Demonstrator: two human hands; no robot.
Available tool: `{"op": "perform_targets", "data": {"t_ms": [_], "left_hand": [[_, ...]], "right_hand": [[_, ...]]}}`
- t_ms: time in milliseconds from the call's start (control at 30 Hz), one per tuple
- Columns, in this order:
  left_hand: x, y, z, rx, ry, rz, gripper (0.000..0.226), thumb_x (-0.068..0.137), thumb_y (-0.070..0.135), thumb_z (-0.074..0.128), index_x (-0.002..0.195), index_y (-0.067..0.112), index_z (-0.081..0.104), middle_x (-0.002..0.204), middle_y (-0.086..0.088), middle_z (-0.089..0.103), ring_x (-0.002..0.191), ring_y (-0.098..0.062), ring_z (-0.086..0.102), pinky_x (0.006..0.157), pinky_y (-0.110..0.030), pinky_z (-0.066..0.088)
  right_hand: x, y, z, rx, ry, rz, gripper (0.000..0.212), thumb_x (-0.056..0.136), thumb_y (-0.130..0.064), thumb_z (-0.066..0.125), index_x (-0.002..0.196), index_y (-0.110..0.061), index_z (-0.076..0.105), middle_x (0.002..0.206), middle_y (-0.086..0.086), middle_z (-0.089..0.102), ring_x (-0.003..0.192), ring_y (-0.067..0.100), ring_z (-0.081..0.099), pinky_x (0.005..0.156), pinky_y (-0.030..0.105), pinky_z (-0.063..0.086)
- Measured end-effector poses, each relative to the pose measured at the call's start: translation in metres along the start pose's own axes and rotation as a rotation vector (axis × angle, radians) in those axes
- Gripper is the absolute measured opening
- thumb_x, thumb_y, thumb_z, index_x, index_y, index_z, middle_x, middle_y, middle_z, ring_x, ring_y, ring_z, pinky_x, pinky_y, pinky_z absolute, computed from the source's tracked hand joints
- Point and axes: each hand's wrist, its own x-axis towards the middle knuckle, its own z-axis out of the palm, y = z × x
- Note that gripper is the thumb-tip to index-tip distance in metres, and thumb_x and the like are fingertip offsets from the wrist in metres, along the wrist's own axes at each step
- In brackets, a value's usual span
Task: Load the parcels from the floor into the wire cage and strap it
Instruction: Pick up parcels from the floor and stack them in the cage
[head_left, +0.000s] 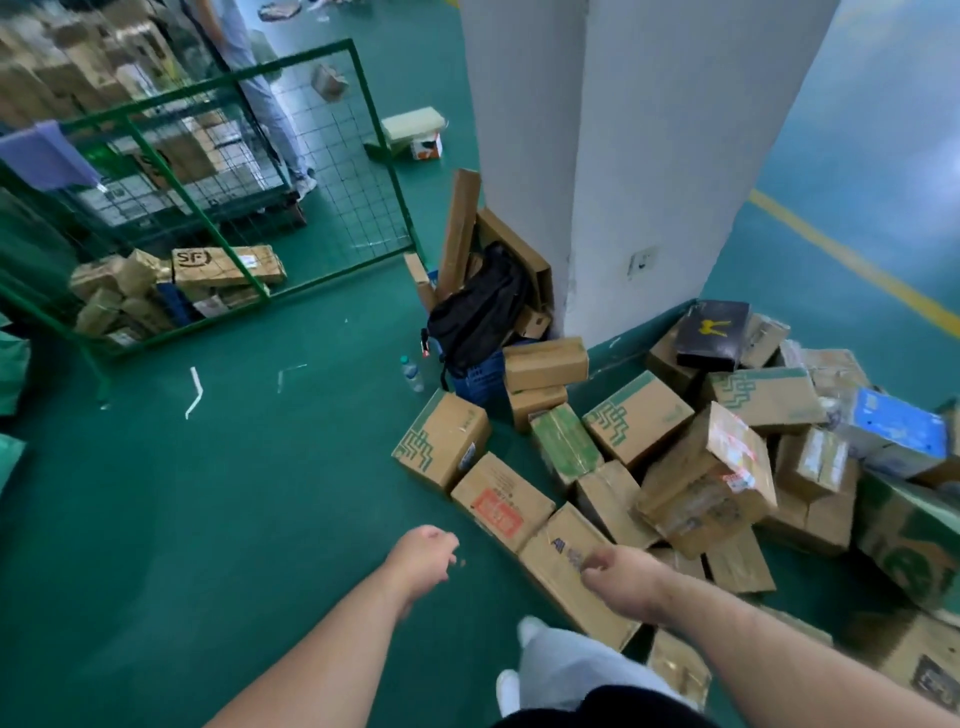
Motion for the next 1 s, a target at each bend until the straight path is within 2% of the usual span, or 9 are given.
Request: {"op": "perform_targets", "data": {"t_ms": [133,267,400,533,633,733,800,900,1000], "left_hand": [[0.046,0.001,-0.018,0.022,-0.043,-0.029,0.02,0.097,0.025,0.048,0.101,0.013,0.064,0.102,-0.005,0.069,0.085,-0.021,0.061,0.068,-0.028,0.042],[0.089,0.01,-0.057,0.043,-0.086,-0.031,0.017,0.091,0.027,0.049,0.086,0.017,0.062,0.09,-0.004,0.066,0.077,-0.018,0.055,0.072,-0.031,0.042],[0.15,0.025,-0.133,-0.003,-0.025,-0.142,0.015,0.093,0.024,0.05,0.087,0.02,0.064,0.092,-0.003,0.067,0.076,-0.018,0.055,0.067,-0.027,0.041],[0.212,0.041,-0.21,-0.057,0.095,-0.248,0.008,0.092,0.021,0.05,0.085,0.021,0.054,0.086,-0.004,0.057,0.076,-0.019,0.047,0.064,-0.029,0.034],[0.25,0.051,-0.245,-0.167,0.155,-0.299,0.015,0.099,0.023,0.053,0.094,0.012,0.062,0.094,-0.004,0.069,0.082,-0.023,0.059,0.071,-0.029,0.041],[0.301,0.053,-0.254,-0.236,0.12,-0.362,0.017,0.103,0.026,0.053,0.107,0.014,0.064,0.104,-0.003,0.071,0.097,-0.024,0.067,0.085,-0.034,0.047],[0.335,0.046,-0.244,-0.251,0.072,-0.381,0.016,0.103,0.026,0.053,0.104,0.015,0.063,0.104,-0.002,0.071,0.099,-0.023,0.068,0.083,-0.033,0.049],[0.411,0.022,-0.212,-0.155,-0.085,-0.384,0.017,0.091,0.031,0.055,0.088,0.015,0.06,0.094,0.0,0.068,0.085,-0.021,0.062,0.079,-0.034,0.049],[0.5,-0.008,-0.171,-0.041,-0.218,-0.417,0.026,0.079,0.034,0.051,0.084,0.012,0.062,0.083,-0.008,0.064,0.074,-0.02,0.055,0.072,-0.042,0.052]], "right_hand": [[0.05,-0.047,-0.021,-0.056,-0.033,-0.007,0.037,0.1,-0.034,0.048,0.134,-0.026,0.062,0.131,-0.004,0.063,0.117,0.014,0.059,0.105,0.035,0.049],[0.115,-0.101,-0.04,-0.148,-0.065,-0.046,0.035,0.106,-0.025,0.043,0.131,-0.01,0.063,0.133,0.004,0.063,0.123,0.024,0.058,0.094,0.023,0.043],[0.202,-0.17,-0.063,-0.147,-0.121,-0.028,0.015,0.106,-0.024,0.045,0.104,-0.019,0.059,0.107,0.005,0.06,0.097,0.02,0.055,0.082,0.024,0.04],[0.273,-0.245,-0.097,-0.189,-0.164,-0.014,0.03,0.108,-0.027,0.038,0.084,-0.02,0.055,0.089,-0.001,0.056,0.083,0.016,0.052,0.077,0.025,0.043],[0.319,-0.288,-0.124,-0.256,-0.188,-0.036,0.03,0.109,-0.028,0.036,0.112,-0.015,0.063,0.115,0.004,0.064,0.104,0.023,0.059,0.089,0.028,0.044],[0.375,-0.321,-0.143,-0.273,-0.198,-0.02,0.03,0.108,-0.021,0.04,0.12,-0.007,0.064,0.121,0.015,0.065,0.112,0.032,0.06,0.082,0.027,0.039],[0.415,-0.327,-0.145,-0.244,-0.173,-0.001,0.032,0.107,-0.021,0.043,0.125,-0.003,0.064,0.125,0.018,0.065,0.119,0.034,0.06,0.081,0.026,0.039],[0.494,-0.309,-0.126,-0.287,-0.186,0.078,0.034,0.108,-0.019,0.042,0.128,0.0,0.063,0.128,0.02,0.064,0.121,0.036,0.059,0.087,0.03,0.043],[0.563,-0.278,-0.099,-0.403,-0.222,0.154,0.036,0.108,-0.022,0.043,0.135,-0.005,0.06,0.136,0.017,0.061,0.125,0.033,0.056,0.096,0.033,0.044]]}}
